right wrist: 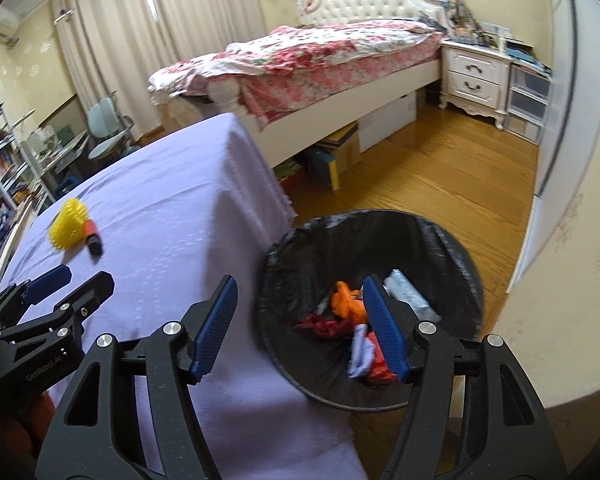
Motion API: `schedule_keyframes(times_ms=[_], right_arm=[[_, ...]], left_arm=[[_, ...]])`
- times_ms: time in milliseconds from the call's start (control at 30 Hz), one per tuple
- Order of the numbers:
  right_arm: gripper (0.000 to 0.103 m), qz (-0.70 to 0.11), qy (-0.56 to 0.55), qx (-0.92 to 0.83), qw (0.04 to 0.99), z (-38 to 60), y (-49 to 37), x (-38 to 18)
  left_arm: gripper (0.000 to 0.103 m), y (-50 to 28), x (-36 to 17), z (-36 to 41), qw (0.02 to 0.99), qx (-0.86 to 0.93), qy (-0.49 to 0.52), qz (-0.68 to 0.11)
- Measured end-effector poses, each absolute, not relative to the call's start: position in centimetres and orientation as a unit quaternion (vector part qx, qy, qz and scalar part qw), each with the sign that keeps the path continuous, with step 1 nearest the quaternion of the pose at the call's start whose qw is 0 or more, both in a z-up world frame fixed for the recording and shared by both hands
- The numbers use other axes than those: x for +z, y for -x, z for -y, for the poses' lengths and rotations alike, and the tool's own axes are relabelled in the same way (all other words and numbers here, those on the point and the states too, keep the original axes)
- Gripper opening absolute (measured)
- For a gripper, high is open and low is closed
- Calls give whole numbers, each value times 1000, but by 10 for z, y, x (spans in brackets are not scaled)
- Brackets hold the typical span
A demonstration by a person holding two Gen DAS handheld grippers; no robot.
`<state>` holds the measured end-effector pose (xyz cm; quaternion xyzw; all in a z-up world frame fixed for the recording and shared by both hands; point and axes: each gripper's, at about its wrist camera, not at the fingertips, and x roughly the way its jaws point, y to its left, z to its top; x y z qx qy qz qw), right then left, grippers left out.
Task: Collect trash
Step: 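Move both tools back toward the yellow net and red can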
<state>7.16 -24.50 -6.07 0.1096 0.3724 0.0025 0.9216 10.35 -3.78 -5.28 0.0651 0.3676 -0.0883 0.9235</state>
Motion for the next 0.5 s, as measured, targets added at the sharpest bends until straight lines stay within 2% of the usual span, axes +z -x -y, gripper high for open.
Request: schedule_keyframes(times_ms=[100, 200, 500], right_arm=[[65, -378, -100, 33, 920, 220, -78, -58], [71, -379, -84, 60, 919, 193, -85, -56], [71, -402, -16, 115, 908, 112, -119, -62]], left_arm=[[77, -106, -55, 16, 926, -64, -62, -368], [78, -109, -59, -8, 925, -36, -56, -374], [78, -120, -70, -58, 916, 19, -35, -398]])
